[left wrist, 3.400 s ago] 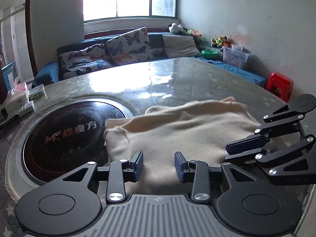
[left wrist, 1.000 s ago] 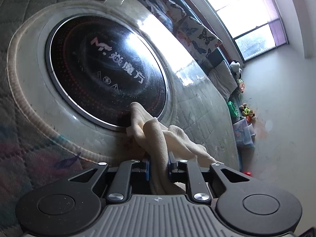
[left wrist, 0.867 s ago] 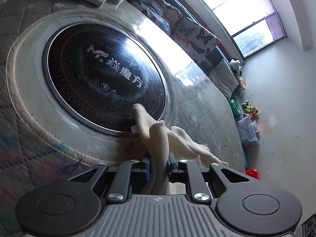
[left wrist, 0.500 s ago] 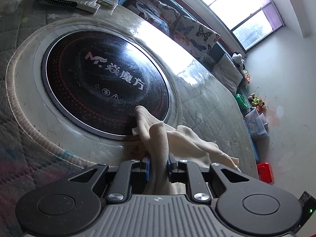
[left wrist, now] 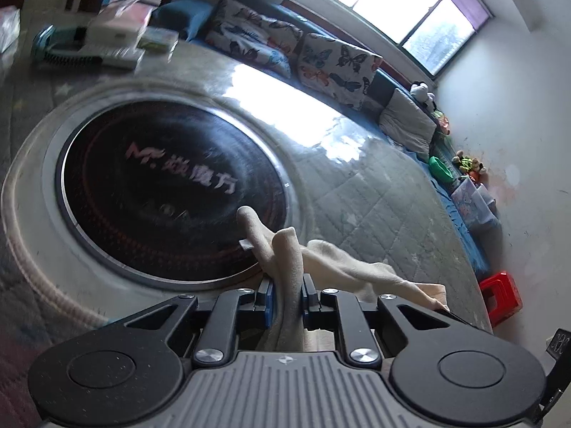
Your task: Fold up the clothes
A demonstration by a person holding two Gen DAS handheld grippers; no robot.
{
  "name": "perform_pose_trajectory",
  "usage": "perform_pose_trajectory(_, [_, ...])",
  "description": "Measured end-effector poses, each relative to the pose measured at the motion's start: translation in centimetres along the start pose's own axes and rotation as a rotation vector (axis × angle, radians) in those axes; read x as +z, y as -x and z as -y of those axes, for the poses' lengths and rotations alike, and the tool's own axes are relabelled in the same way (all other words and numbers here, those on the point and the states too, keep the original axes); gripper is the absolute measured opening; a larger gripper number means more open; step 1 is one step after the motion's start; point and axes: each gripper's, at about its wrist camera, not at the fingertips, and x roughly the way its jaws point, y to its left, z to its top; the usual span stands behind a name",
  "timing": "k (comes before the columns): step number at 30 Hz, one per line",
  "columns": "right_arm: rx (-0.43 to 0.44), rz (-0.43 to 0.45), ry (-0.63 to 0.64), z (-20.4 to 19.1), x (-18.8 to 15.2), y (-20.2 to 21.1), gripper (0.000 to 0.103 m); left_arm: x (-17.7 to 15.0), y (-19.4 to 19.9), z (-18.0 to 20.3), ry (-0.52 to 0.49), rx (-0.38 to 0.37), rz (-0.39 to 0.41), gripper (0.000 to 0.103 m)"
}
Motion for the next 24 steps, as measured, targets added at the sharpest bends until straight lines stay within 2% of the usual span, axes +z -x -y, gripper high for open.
perform_pose_trajectory(5, [-0.021, 0.08, 0.004, 0.3, 0.9, 3.0, 0.009, 0.5, -0.2, 3.1, -0.07, -0.026, 0.015, 0.014])
perform_pose_trajectory(11, [-0.101, 0.154, 0.012, 2.6, 2.1, 6.3, 0.009, 0.5, -1.9, 7.6, -0.135, -0.075, 0.011, 0.013])
perform_pose_trajectory(24, [-0.285, 0.203, -0.015, 9.7, 2.8, 10.0, 0.009, -1.1, -8.0, 15.5, -0.256, -0.133, -0.067, 0.013])
